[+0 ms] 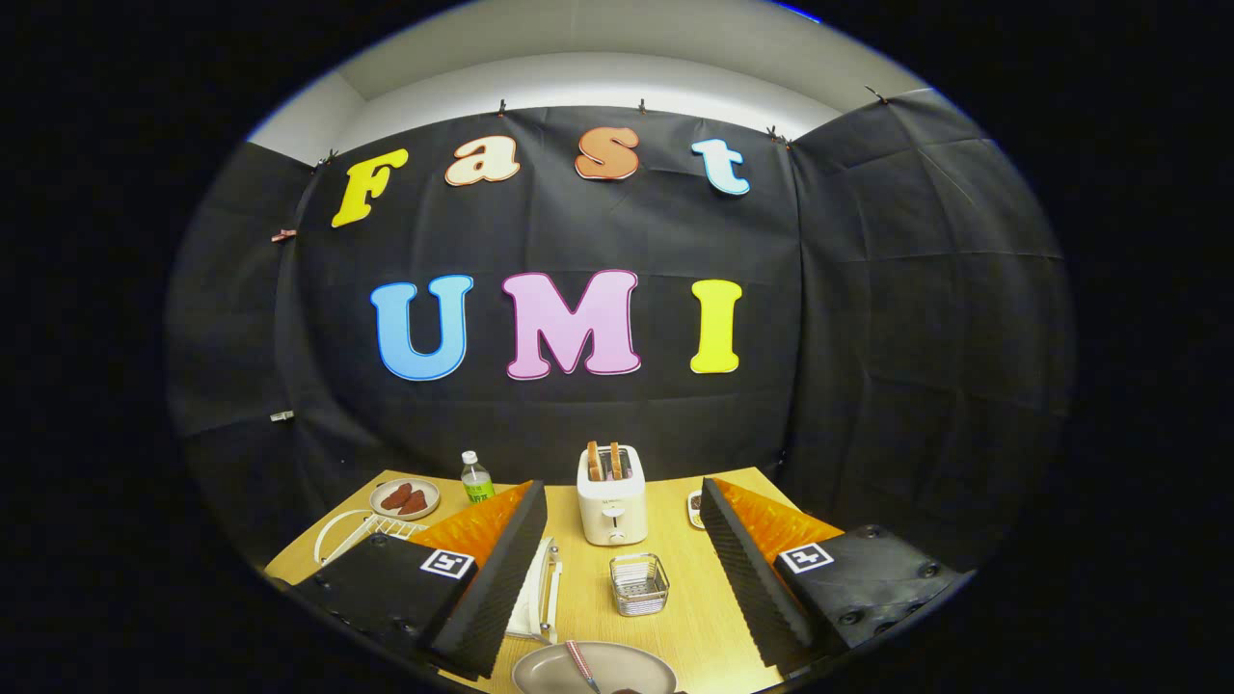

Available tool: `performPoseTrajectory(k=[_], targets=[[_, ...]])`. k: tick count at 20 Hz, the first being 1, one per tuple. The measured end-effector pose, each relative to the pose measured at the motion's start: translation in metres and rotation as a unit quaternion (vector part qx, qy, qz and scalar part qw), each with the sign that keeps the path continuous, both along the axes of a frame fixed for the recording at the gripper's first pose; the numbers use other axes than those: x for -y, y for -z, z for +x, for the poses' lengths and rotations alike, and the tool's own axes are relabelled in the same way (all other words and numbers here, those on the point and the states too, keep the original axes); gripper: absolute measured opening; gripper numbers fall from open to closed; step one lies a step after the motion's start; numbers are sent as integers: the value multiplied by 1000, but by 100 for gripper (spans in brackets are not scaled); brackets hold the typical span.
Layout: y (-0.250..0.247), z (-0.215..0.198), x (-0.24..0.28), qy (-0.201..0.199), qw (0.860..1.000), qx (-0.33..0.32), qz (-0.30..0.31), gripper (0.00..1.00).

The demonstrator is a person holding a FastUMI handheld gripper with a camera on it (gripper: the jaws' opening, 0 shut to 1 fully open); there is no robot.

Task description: Take the plate from the dish rack, then take the spoon from the basket and place it into the plate.

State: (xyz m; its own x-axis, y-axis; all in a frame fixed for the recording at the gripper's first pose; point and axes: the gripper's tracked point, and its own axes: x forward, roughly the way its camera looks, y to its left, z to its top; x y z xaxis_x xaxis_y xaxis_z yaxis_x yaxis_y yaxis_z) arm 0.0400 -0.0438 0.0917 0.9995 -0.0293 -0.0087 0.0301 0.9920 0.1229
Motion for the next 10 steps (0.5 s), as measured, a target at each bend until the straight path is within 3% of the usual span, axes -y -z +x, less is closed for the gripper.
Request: performPoseTrajectory(k=[10], targets=[[5, -2, -8, 13, 1000, -5, 5, 99]])
